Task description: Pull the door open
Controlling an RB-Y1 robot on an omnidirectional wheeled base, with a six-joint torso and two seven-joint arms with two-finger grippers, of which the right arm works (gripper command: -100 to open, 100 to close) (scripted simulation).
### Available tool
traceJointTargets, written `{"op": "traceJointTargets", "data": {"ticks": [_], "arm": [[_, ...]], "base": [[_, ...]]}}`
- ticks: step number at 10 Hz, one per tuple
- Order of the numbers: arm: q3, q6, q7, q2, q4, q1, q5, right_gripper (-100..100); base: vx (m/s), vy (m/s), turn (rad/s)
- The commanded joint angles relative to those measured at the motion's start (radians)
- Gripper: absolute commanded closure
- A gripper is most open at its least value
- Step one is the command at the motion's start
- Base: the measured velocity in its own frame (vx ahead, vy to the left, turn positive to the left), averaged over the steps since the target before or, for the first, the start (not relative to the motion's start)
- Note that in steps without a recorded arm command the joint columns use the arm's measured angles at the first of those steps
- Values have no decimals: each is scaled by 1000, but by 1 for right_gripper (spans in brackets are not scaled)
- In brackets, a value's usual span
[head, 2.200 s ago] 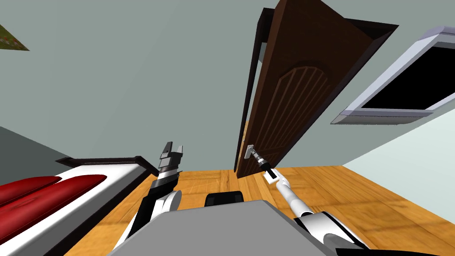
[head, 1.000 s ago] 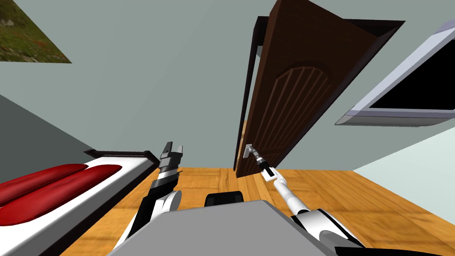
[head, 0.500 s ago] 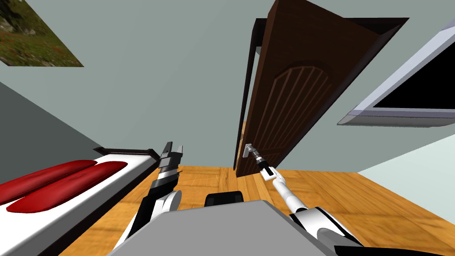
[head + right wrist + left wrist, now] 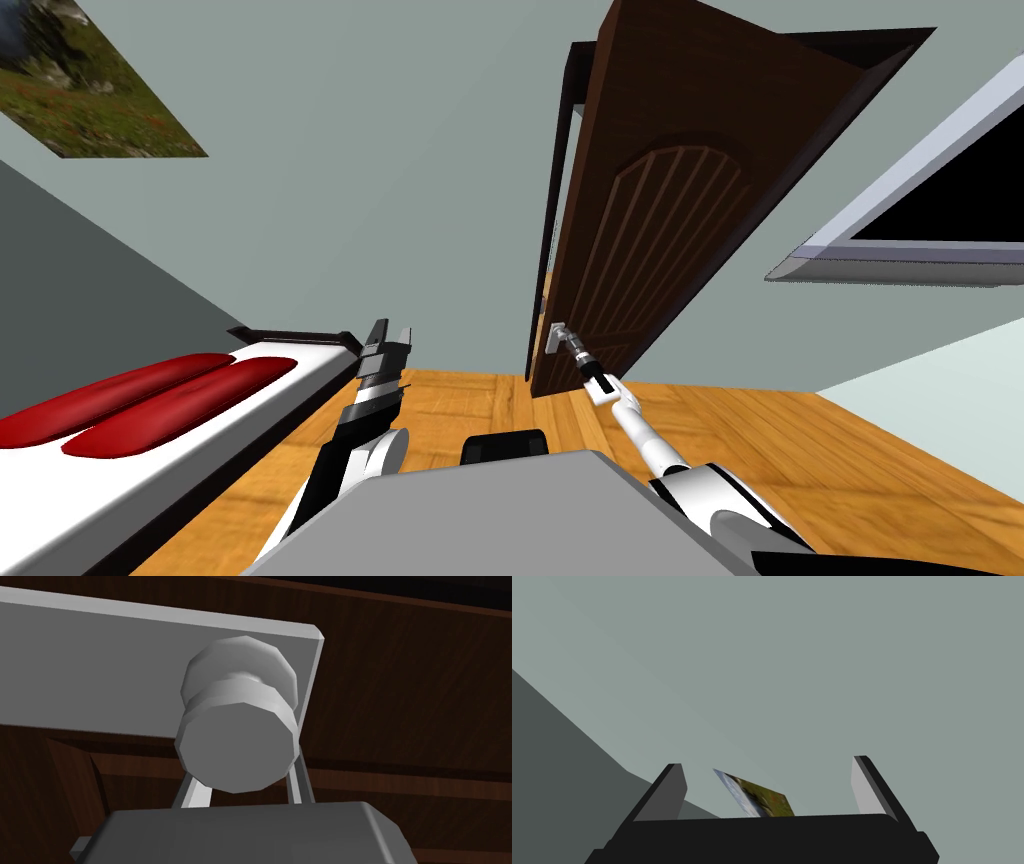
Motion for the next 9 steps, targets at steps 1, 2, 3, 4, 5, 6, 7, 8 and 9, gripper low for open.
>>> {"op": "traceJointTargets", "data": {"ticks": [1,2,3,4,5,6,7,8,9], "arm": [[0,2,-38,1,1,-2,-7,100],[3,7,-73,4,1,-5,-17,100],[3,7,-79,4,1,-5,-17,100],[5,12,-120,8,1,-8,-27,100],[7,17,-145,11,1,-12,-37,100],[7,17,-162,11,1,-12,-37,100],[10,22,-198,14,1,-15,-48,100],[10,22,-204,14,1,-15,-48,100],[10,31,-226,23,2,-19,-67,-100]], "base": [[-40,-39,37],[-32,-31,40],[-25,-22,25],[-30,-23,43],[-44,-38,77],[-36,-32,37],[-37,-29,33],[-24,-23,9],[-48,-28,14]]}}
